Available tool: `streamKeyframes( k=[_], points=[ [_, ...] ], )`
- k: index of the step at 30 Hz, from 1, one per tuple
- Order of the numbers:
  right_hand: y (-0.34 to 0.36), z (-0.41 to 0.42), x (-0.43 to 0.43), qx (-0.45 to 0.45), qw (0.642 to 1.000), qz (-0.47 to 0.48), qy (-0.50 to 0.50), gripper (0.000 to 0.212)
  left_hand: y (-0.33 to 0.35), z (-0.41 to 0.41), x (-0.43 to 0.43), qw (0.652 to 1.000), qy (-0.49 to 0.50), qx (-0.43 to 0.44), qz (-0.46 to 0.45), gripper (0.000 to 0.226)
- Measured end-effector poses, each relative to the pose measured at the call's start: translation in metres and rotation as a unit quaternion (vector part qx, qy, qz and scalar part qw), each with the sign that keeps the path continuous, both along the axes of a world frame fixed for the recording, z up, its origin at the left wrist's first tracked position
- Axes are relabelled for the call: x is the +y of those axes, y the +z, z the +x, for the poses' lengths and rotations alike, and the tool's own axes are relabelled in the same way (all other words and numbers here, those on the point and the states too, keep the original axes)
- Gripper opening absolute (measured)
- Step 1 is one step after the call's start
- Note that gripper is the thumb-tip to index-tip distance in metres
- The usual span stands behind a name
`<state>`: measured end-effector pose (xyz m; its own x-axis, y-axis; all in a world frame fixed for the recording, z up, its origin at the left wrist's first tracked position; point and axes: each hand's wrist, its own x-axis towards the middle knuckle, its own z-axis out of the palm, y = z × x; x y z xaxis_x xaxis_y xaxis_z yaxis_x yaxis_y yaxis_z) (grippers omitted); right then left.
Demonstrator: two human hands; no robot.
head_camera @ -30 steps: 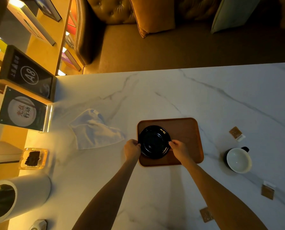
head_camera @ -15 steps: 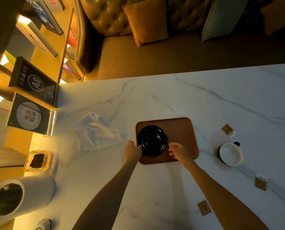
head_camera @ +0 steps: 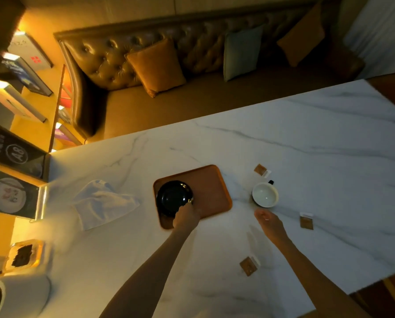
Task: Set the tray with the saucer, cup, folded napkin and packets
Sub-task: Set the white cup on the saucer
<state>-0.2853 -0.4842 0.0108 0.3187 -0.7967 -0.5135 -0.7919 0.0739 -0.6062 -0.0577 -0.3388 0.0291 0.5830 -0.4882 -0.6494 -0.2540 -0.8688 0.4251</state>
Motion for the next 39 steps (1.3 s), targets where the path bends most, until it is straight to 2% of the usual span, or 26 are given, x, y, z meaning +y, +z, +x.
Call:
streamKeyframes(
  k=[5, 10, 14, 18, 23, 26, 29, 32, 35, 39],
  points=[
    [0.003, -0.042, -0.035, -0.014, 0.999, 0.000, -0.033, 0.031, 0.023, -0.032, -0.051, 0.998, -0.064, 0.002, -0.011, 0.038],
    [0.001, -0.060, -0.075, -0.039, 0.997, 0.019, -0.065, 0.032, 0.009, -0.070, -0.088, 0.999, -0.045, 0.026, -0.013, 0.041],
    [-0.006, -0.059, -0.105, -0.008, 0.998, 0.039, -0.055, 0.037, -0.002, -0.085, -0.134, 0.997, -0.057, 0.042, -0.042, 0.040],
    [-0.021, -0.051, -0.131, 0.005, 0.995, 0.088, -0.040, 0.042, -0.018, -0.096, -0.171, 0.997, -0.047, 0.056, -0.034, 0.040],
    [-0.045, -0.034, -0.143, -0.021, 0.989, 0.142, -0.040, 0.042, -0.039, -0.101, -0.201, 0.994, -0.033, 0.101, -0.032, 0.051],
    [-0.059, -0.026, -0.143, -0.055, 0.985, 0.160, -0.042, 0.037, -0.050, -0.101, -0.211, 0.990, -0.019, 0.138, -0.028, 0.050],
    [-0.066, -0.025, -0.143, -0.102, 0.969, 0.198, -0.109, 0.038, -0.061, -0.103, -0.216, 0.984, -0.008, 0.176, -0.036, 0.041],
    [-0.070, -0.025, -0.141, -0.150, 0.942, 0.252, -0.165, 0.044, -0.067, -0.107, -0.218, 0.972, 0.057, 0.223, -0.050, 0.041],
    [-0.069, -0.026, -0.138, -0.173, 0.928, 0.277, -0.180, 0.044, -0.071, -0.110, -0.219, 0.962, 0.098, 0.249, -0.058, 0.043],
    [-0.066, -0.024, -0.138, -0.183, 0.921, 0.282, -0.195, 0.043, -0.068, -0.110, -0.222, 0.957, 0.100, 0.266, -0.058, 0.045]
  ],
)
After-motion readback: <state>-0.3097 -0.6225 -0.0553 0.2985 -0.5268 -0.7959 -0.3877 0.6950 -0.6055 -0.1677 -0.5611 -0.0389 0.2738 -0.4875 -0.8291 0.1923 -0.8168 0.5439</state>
